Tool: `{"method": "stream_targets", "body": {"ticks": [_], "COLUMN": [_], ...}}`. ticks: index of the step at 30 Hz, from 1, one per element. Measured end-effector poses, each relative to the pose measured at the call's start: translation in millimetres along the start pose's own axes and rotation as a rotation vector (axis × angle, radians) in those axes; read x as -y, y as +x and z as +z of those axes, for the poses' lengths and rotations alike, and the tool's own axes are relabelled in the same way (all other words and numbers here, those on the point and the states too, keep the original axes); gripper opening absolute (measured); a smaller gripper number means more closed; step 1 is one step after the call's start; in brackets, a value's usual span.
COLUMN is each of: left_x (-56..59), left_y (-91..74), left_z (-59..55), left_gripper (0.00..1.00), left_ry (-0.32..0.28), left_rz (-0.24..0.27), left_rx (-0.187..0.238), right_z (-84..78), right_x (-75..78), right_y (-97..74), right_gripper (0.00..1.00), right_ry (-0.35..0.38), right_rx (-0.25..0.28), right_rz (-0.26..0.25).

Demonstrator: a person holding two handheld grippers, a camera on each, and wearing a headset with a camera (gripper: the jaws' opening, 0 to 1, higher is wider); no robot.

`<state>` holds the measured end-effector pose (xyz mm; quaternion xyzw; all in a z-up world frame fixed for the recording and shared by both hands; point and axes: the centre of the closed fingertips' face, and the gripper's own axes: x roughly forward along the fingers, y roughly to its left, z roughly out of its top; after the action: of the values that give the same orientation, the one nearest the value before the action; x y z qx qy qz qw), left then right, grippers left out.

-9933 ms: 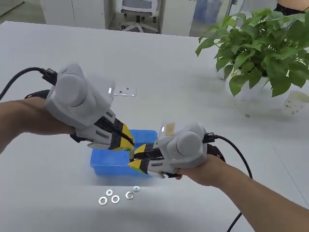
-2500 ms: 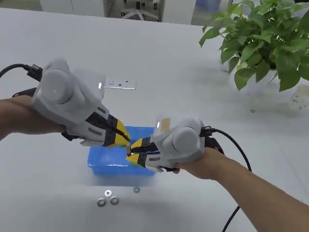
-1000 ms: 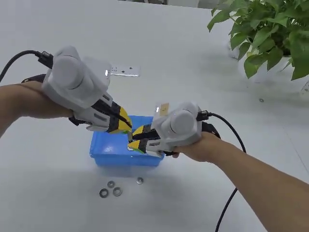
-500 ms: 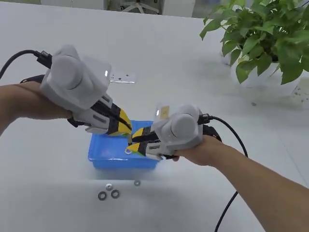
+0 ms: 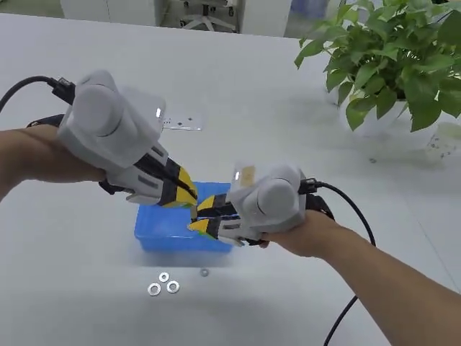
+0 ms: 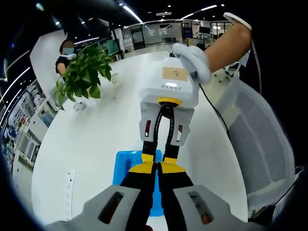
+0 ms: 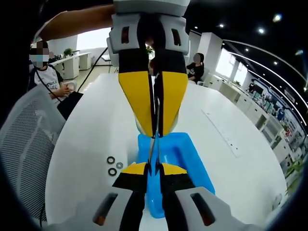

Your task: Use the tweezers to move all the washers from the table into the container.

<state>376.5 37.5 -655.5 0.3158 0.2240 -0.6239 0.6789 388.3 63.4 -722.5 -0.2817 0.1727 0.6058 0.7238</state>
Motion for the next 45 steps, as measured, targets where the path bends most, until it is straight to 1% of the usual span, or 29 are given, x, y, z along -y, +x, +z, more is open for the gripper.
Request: {"method": "stream_targets", "body": {"ticks": [12, 20, 25, 30, 36, 40, 45], "left_x": [20.3, 29.2, 35.3, 39.0, 41.4, 43.6, 48.5], "left_y": [4.1, 9.9, 15.1, 18.8, 23.7, 29.7, 37.4], "left_z": [-3.8, -7.2, -11.7, -15.8, -18.2, -20.3, -24.0], "left_gripper": [0.06, 0.06, 0.06, 0.06, 0.06, 0.06, 0.06], "left_ry": [-0.011, -0.020, -0.020, -0.029, -0.032, -0.032, -0.032], "left_rz": [-0.012, -0.020, -0.026, -0.033, -0.037, -0.043, -0.059], "left_rx": [-0.009, -0.006, -0.009, -0.011, -0.009, -0.008, -0.020], "right_z": [-4.6, -11.8, -17.2, -22.8, -28.9, -35.6, -43.3], "right_x": [-22.1, -30.3, -35.2, -40.7, -42.9, -46.2, -50.9], "right_y": [-0.4, 0.6, 2.5, 4.2, 4.8, 6.0, 7.3], "right_gripper": [0.12, 0.12, 0.12, 0.12, 0.12, 0.12, 0.12], "right_ry": [0.008, 0.017, 0.020, 0.027, 0.035, 0.044, 0.059], "right_rx": [0.001, -0.005, -0.011, -0.019, -0.025, -0.034, -0.043], "right_rz": [0.014, 0.019, 0.023, 0.030, 0.030, 0.033, 0.042]}}
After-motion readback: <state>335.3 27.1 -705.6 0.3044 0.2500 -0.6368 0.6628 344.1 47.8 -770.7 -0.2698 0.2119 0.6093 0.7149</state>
